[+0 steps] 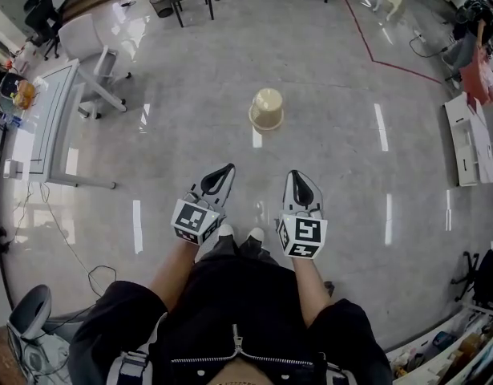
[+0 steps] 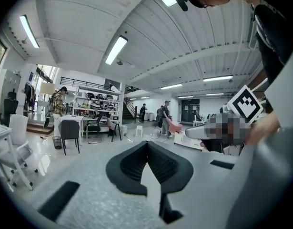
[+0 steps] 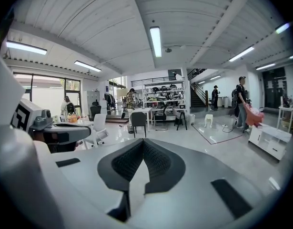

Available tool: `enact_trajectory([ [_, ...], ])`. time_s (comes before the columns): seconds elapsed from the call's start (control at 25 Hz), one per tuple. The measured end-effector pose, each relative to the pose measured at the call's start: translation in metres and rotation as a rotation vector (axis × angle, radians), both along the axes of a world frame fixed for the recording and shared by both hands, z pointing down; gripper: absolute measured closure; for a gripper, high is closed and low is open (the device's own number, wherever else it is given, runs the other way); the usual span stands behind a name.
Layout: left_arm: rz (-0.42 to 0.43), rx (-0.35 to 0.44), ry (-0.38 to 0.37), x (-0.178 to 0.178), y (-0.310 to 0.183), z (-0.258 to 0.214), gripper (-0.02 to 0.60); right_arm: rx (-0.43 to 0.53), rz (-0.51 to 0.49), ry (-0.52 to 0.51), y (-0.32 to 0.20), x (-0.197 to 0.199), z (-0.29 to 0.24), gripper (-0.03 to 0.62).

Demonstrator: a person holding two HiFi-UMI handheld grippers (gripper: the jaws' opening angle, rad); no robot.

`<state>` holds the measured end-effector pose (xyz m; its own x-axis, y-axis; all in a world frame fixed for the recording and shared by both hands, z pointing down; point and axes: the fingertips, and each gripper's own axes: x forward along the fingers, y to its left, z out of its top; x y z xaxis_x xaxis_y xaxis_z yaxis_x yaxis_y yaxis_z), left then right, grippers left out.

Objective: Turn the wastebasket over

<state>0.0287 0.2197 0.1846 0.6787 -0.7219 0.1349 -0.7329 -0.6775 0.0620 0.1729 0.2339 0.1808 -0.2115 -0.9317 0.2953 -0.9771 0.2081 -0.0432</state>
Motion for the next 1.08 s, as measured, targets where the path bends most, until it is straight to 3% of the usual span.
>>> enact_trajectory([
  [0.4,0.027,0.02,0.012,-0.02,0.027,-0.008,0.575,0.008,-0.022,0.03,0.022,-0.041,-0.005,0.585],
  [1.08,0.066,-0.013,0.001,-0.012,0.041,0.003,0.575,-0.011,-0.005,0.039,0.04,-0.044,0.001,0.585],
])
